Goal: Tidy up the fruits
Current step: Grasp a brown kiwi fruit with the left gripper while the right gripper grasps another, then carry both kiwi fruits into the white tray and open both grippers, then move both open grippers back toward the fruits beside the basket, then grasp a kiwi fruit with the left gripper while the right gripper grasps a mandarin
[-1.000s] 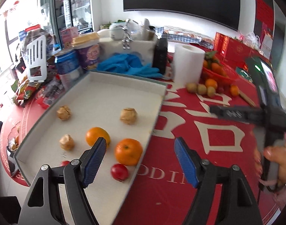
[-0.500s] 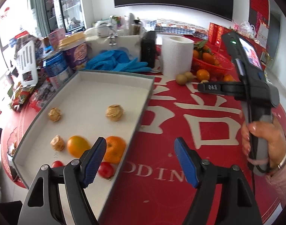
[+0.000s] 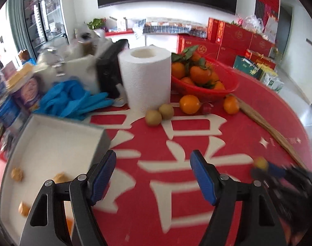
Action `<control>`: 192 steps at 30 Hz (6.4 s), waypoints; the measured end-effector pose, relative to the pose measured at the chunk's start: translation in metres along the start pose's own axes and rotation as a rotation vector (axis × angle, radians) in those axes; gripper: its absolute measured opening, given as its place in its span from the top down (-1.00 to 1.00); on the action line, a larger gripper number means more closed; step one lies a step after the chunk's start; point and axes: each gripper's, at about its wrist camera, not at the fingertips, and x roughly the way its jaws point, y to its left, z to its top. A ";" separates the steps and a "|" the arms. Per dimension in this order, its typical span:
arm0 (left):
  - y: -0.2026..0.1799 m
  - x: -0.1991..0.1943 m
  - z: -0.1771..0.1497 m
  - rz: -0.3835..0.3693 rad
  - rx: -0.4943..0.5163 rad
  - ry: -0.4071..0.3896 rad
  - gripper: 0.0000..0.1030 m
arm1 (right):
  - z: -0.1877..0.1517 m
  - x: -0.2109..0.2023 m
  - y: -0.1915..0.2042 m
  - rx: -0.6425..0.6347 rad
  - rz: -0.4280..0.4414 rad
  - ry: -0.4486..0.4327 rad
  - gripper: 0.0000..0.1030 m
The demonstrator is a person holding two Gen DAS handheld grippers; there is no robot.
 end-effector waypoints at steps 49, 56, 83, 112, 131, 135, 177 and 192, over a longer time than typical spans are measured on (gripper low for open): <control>0.021 -0.032 -0.075 0.043 -0.071 0.082 0.45 | -0.015 -0.025 0.044 -0.086 0.066 -0.012 0.46; 0.022 -0.037 -0.076 0.035 -0.078 0.075 0.45 | -0.014 -0.029 0.056 -0.106 0.067 -0.016 0.46; 0.162 -0.077 -0.087 0.206 -0.286 -0.037 0.45 | 0.028 -0.004 0.196 -0.316 0.247 0.030 0.46; 0.191 -0.067 -0.111 0.241 -0.406 -0.063 -0.59 | 0.041 0.064 0.263 -0.405 0.275 0.141 0.15; 0.057 -0.090 -0.045 0.036 -0.057 -0.066 -0.61 | 0.031 0.013 0.066 -0.110 -0.025 0.072 -1.00; 0.010 -0.066 -0.016 0.001 0.020 -0.041 -0.61 | 0.015 0.003 0.017 -0.067 -0.103 0.088 -1.00; -0.003 0.018 -0.029 0.079 -0.083 0.074 0.44 | 0.067 0.045 0.001 -0.107 -0.112 0.004 -1.00; 0.005 -0.007 -0.063 0.084 -0.078 0.046 0.43 | 0.101 0.083 0.027 -0.150 -0.103 -0.008 0.21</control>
